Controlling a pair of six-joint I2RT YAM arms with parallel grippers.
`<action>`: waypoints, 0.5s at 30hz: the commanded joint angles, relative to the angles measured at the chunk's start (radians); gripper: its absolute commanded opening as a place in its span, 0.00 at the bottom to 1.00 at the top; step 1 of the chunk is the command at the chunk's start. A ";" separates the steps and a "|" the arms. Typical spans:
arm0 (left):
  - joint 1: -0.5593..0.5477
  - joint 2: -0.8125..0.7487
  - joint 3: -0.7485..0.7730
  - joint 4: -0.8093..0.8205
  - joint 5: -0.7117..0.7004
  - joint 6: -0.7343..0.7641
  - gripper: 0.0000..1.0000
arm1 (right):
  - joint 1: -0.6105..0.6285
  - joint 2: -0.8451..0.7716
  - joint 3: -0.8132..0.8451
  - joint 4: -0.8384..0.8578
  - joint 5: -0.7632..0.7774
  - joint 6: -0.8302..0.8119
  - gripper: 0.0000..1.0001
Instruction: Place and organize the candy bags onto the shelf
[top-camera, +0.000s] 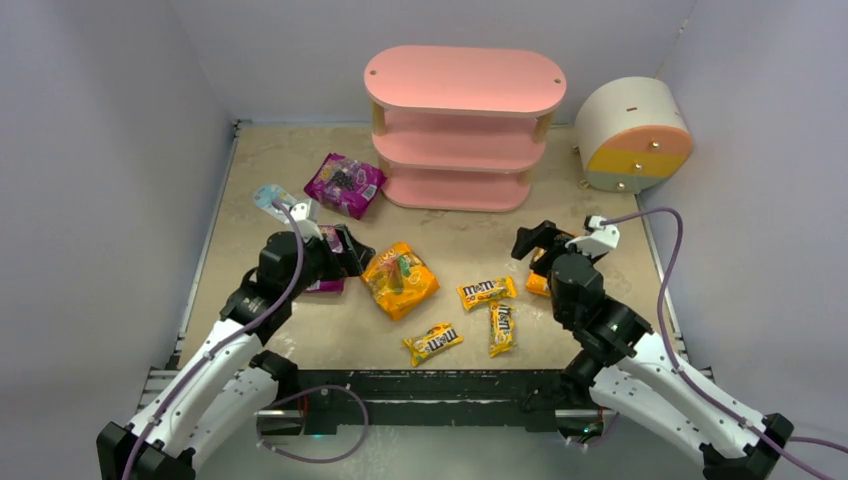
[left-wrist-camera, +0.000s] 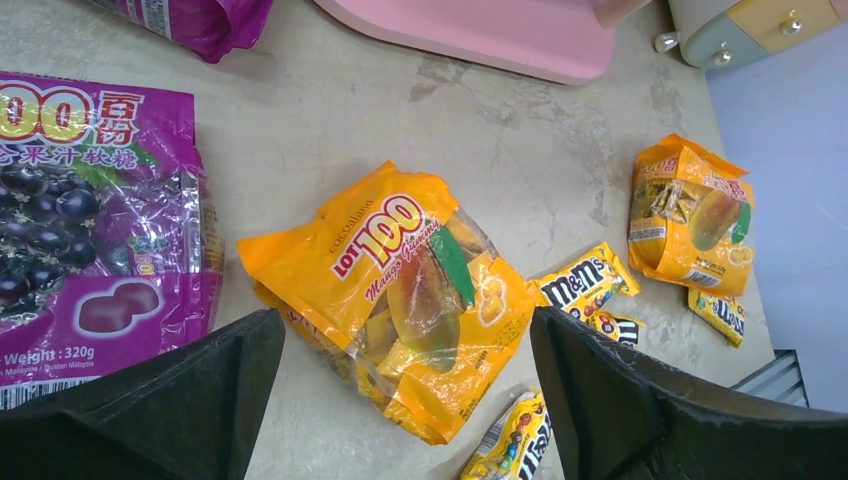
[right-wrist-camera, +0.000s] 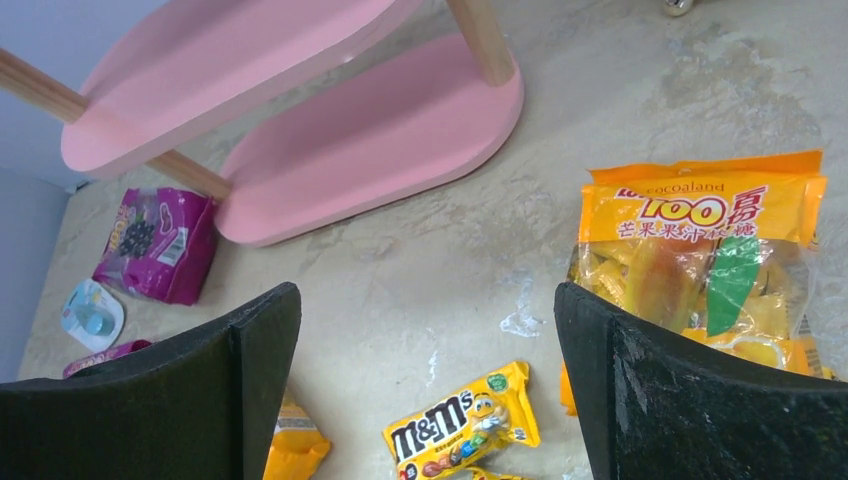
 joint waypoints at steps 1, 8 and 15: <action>-0.004 -0.021 0.018 0.006 0.006 0.010 1.00 | 0.001 0.006 0.010 0.016 -0.028 -0.012 0.98; -0.004 -0.025 0.006 0.003 -0.002 0.006 1.00 | 0.001 0.003 -0.051 0.150 -0.162 -0.119 0.98; -0.004 -0.012 -0.028 0.029 0.048 0.000 1.00 | 0.001 0.043 -0.049 0.210 -0.572 -0.320 0.98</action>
